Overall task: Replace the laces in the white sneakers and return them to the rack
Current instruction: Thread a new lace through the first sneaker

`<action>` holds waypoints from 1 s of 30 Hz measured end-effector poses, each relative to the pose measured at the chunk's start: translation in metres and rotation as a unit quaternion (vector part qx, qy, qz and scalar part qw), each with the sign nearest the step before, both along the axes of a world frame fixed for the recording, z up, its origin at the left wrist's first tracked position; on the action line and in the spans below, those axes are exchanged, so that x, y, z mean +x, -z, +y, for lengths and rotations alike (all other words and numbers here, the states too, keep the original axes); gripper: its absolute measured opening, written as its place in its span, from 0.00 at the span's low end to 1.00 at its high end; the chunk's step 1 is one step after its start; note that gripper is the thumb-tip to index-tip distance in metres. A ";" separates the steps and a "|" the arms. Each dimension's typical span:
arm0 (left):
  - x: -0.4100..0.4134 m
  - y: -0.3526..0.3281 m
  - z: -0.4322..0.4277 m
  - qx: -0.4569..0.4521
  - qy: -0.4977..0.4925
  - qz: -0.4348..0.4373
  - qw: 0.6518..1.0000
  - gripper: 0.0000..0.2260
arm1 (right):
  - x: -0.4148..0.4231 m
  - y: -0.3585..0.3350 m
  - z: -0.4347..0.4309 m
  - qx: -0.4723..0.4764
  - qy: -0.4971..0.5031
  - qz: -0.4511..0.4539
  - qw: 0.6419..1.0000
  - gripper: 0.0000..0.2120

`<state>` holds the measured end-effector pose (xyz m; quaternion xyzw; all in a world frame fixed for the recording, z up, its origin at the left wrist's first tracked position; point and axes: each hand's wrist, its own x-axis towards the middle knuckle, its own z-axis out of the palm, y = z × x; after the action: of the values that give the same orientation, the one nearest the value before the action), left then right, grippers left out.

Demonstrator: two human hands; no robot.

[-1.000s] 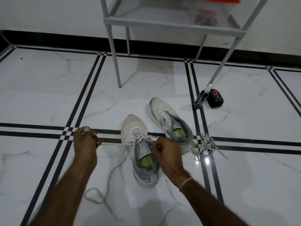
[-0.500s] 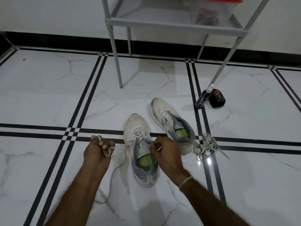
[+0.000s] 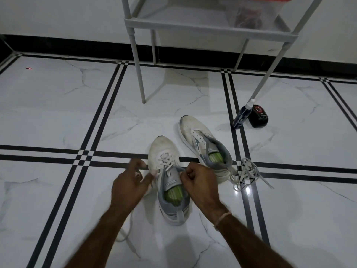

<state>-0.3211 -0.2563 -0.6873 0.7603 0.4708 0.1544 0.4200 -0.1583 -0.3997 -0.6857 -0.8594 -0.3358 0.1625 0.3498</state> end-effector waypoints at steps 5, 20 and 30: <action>0.005 0.010 -0.017 -0.155 -0.073 -0.108 0.979 0.12 | 0.002 0.000 0.000 -0.011 0.001 -0.004 1.000 0.10; 0.010 0.005 0.012 0.003 0.049 0.055 0.997 0.19 | 0.004 -0.004 -0.008 -0.028 -0.047 -0.036 0.998 0.11; 0.040 -0.063 0.021 0.168 -0.070 -0.032 0.983 0.11 | 0.001 -0.039 0.048 0.090 -0.072 0.263 0.958 0.16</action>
<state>-0.2806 -0.2353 -0.6245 0.7801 0.4764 0.2841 0.2894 -0.1576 -0.3520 -0.6467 -0.7248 -0.3064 0.3767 0.4887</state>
